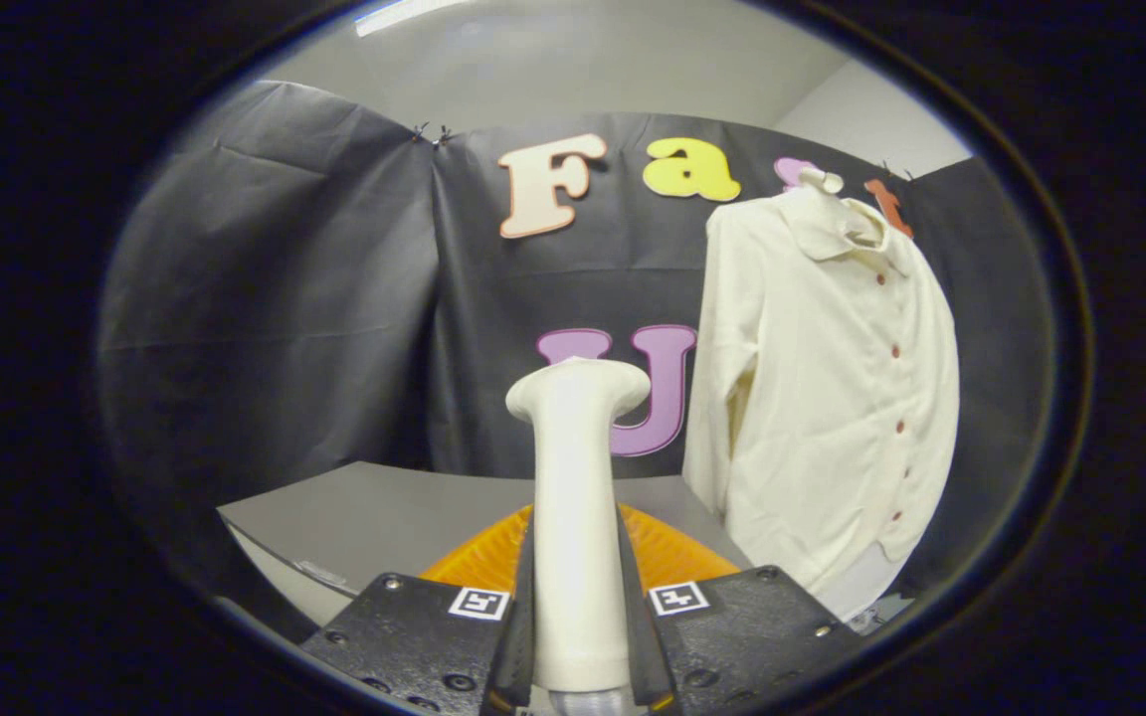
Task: Iron the clothes twice with a garment steamer, once on the left side and once on the right side.
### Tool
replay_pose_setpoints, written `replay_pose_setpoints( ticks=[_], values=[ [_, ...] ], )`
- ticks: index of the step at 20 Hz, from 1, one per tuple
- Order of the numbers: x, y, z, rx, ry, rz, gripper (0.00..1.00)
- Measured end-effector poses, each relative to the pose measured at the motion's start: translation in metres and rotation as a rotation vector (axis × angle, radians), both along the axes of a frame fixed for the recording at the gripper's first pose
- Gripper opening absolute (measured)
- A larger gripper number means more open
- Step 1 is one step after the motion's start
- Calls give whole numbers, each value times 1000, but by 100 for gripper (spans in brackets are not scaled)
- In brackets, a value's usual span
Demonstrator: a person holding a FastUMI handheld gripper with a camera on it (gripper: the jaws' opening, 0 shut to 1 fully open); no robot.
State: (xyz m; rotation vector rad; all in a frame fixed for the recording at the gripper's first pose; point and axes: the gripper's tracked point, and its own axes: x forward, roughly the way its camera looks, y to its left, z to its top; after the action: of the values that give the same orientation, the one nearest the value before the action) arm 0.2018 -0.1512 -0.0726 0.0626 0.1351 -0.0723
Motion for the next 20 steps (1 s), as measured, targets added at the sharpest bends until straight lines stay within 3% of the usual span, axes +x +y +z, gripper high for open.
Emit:
replay_pose_setpoints(
  ticks=[9,20],
  values=[
    [-20,-90,43,8,-143,-64,37],
    [9,-184,26,30,-224,-118,37]
  ],
)
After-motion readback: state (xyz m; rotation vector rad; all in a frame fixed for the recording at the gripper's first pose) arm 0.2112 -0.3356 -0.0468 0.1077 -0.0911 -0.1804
